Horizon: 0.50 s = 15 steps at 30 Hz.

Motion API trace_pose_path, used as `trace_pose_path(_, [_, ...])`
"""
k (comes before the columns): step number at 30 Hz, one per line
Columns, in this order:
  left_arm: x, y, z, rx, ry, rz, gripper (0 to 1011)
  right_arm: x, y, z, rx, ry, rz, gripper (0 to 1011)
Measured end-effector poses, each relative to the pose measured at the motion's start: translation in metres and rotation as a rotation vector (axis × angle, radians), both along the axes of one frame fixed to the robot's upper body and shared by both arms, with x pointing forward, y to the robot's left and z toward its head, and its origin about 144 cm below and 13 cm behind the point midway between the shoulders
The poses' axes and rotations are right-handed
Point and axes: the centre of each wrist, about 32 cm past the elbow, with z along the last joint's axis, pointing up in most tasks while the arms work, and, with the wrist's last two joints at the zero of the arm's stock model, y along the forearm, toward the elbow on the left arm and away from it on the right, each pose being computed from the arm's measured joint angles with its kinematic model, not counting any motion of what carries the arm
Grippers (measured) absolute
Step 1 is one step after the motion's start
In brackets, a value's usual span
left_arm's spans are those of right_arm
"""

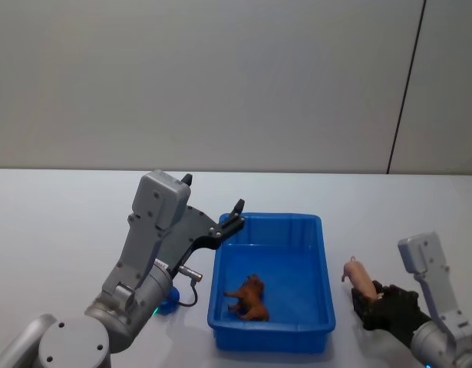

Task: Pick up the two dolls from the table and place them into the box.

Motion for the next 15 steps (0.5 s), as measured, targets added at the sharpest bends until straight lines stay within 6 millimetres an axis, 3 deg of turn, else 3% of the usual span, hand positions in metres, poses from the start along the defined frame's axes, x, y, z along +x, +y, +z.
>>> trace_pose_path(15, [0.000, 0.000, 0.000, 0.000, 0.000, 0.000, 1003, -0.002, 0.007, 0.037, 0.043, -0.156, 0.057, 362])
